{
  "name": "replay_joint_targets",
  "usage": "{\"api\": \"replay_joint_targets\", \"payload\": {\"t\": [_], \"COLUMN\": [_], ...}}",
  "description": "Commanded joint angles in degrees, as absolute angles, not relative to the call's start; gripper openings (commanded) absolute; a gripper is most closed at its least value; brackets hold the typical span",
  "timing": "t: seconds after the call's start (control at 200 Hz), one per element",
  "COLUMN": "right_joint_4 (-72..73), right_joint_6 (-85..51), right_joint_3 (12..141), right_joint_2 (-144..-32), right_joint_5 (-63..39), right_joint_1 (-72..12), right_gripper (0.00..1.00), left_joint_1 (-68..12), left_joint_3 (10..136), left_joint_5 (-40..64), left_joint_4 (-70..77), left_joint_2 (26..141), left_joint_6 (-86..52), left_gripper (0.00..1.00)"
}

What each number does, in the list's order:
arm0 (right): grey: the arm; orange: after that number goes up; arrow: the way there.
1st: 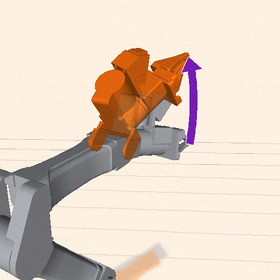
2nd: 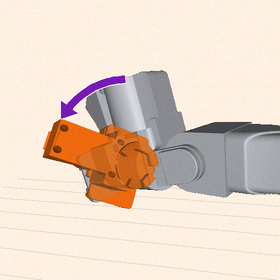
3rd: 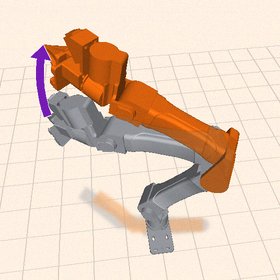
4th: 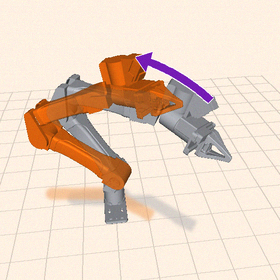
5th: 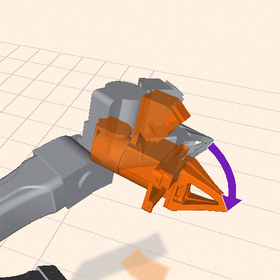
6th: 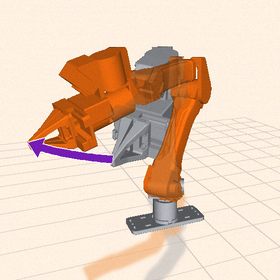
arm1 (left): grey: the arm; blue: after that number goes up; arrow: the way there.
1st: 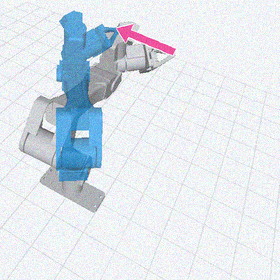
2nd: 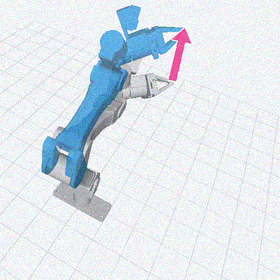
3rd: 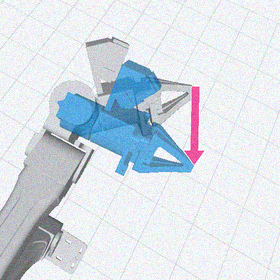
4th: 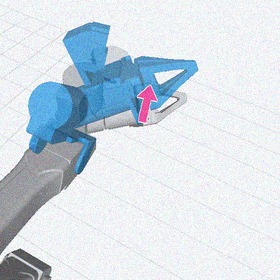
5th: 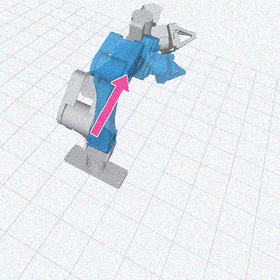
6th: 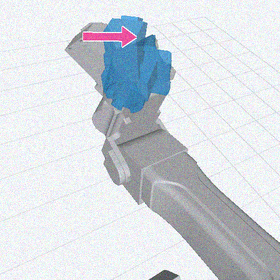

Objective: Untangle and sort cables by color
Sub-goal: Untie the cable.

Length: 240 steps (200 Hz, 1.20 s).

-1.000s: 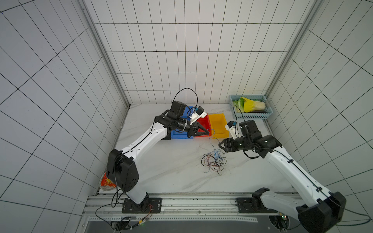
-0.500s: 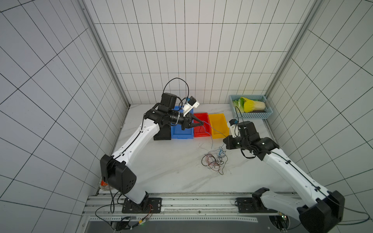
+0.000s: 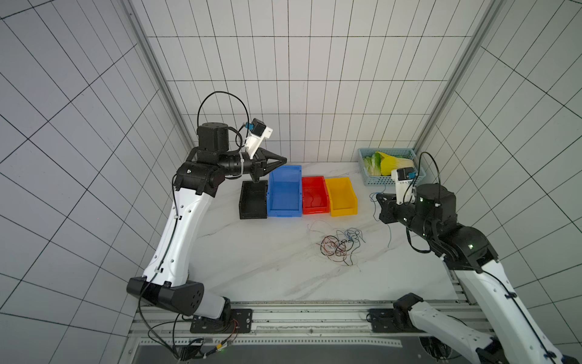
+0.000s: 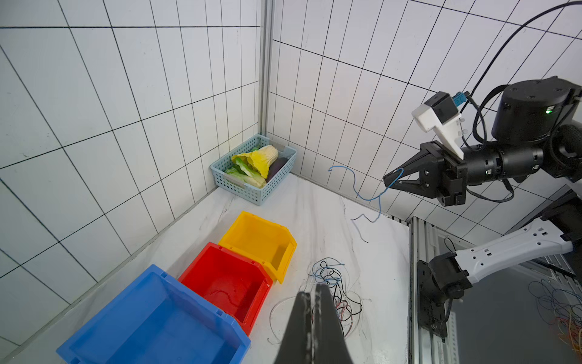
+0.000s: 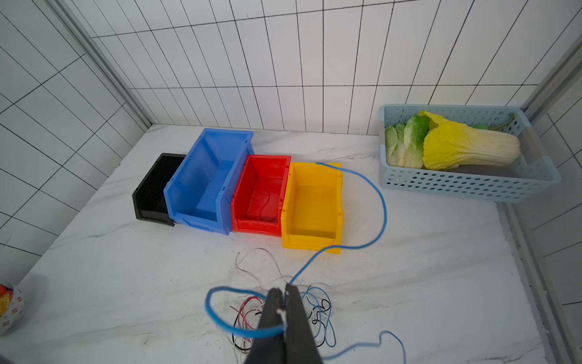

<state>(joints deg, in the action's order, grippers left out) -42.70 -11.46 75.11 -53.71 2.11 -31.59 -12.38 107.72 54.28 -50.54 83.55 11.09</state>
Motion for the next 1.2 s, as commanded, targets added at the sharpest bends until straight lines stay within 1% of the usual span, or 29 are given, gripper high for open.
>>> {"api": "replay_joint_targets", "payload": {"t": [0.0, 0.03, 0.115, 0.185, 0.275, 0.355, 0.385, 0.455, 0.54, 0.755, 0.9, 1.019, 1.194], "right_joint_4": [-43.75, -43.68, -42.61, -41.11, -38.94, -38.08, -38.05, -37.27, -34.81, -29.08, -28.93, -28.62, -27.87], "right_joint_6": [-9.42, -9.17, -8.63, -8.73, -10.34, -12.24, -13.03, -14.24, -15.61, -19.35, -20.73, -20.96, -22.06], "right_joint_3": [82.31, 84.3, 88.58, 90.46, 91.37, 92.63, 93.52, 95.34, 96.87, 101.34, 107.32, 111.71, 118.9], "right_joint_2": [-55.88, -56.59, -58.44, -60.39, -63.44, -66.98, -68.52, -71.88, -75.68, -85.49, -91.43, -95.36, -103.59], "right_joint_5": [-0.26, -0.18, -0.58, -1.44, -0.76, 1.58, 2.35, 2.55, 0.83, -4.82, -7.28, -7.91, -9.52], "right_joint_1": [-32.0, -32.06, -32.08, -32.06, -32.0, -31.97, -31.85, -31.73, -31.64, -31.9, -32.93, -34.24, -35.58], "right_gripper": [0.0, 0.0, 0.0, 0.0, 0.0, 0.0, 0.0, 0.0, 0.0, 0.0, 0.0, 0.0, 0.0], "left_joint_1": [-12.22, -12.21, -12.22, -12.13, -11.5, -10.07, -9.35, -7.49, -5.04, 0.97, 3.28, 4.44, 6.21], "left_joint_3": [106.6, 105.67, 102.91, 100.77, 97.46, 94.37, 93.13, 90.4, 87.12, 79.08, 75.09, 72.44, 68.36], "left_joint_5": [53.87, 54.21, 54.25, 53.84, 52.93, 52.42, 52.08, 51.5, 51.19, 49.69, 46.12, 43.07, 41.97], "left_joint_4": [-53.18, -52.81, -51.83, -51.6, -50.84, -49.59, -49.1, -47.72, -46.71, -42.83, -41.46, -41.3, -41.58], "left_joint_2": [82.79, 82.62, 82.19, 81.75, 81.01, 80.06, 79.68, 78.62, 77.46, 75.42, 75.06, 74.74, 74.36], "left_joint_6": [12.62, 12.68, 12.69, 13.56, 14.24, 14.02, 13.96, 13.46, 13.36, 11.99, 11.34, 10.66, 11.2], "left_gripper": [0.0, 0.0, 0.08, 0.23, 0.37, 0.4, 0.43, 0.47, 0.51, 0.66, 0.7, 0.7, 0.7]}}
